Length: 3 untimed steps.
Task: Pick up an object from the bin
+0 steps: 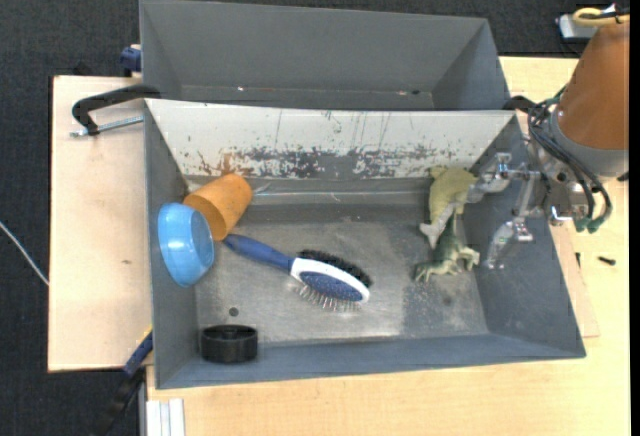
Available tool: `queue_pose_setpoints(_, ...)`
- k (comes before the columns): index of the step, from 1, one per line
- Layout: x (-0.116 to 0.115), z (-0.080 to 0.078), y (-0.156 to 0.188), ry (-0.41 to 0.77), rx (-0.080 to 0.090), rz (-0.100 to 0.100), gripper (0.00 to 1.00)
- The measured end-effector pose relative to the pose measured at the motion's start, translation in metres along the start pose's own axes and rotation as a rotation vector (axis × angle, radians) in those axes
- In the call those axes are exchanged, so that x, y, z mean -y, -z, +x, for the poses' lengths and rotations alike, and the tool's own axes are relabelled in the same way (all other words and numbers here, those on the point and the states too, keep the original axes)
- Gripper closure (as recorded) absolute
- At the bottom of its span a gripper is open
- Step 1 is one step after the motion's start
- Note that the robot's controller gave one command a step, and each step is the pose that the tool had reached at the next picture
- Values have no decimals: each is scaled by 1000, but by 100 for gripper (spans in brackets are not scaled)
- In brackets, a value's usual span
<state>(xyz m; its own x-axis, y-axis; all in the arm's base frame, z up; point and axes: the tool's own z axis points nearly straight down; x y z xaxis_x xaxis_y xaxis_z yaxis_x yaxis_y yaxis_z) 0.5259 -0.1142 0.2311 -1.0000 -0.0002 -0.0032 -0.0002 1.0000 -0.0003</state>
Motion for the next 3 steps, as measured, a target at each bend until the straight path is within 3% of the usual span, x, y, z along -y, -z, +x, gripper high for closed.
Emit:
queue_pose_setpoints(1,-53,-16,-126,84,-9,-4,0)
queue_pose_setpoints(2,-203,20,-101,-45,-4,-6,0)
queue_pose_setpoints(3,-208,23,-151,98,-1,-1,0)
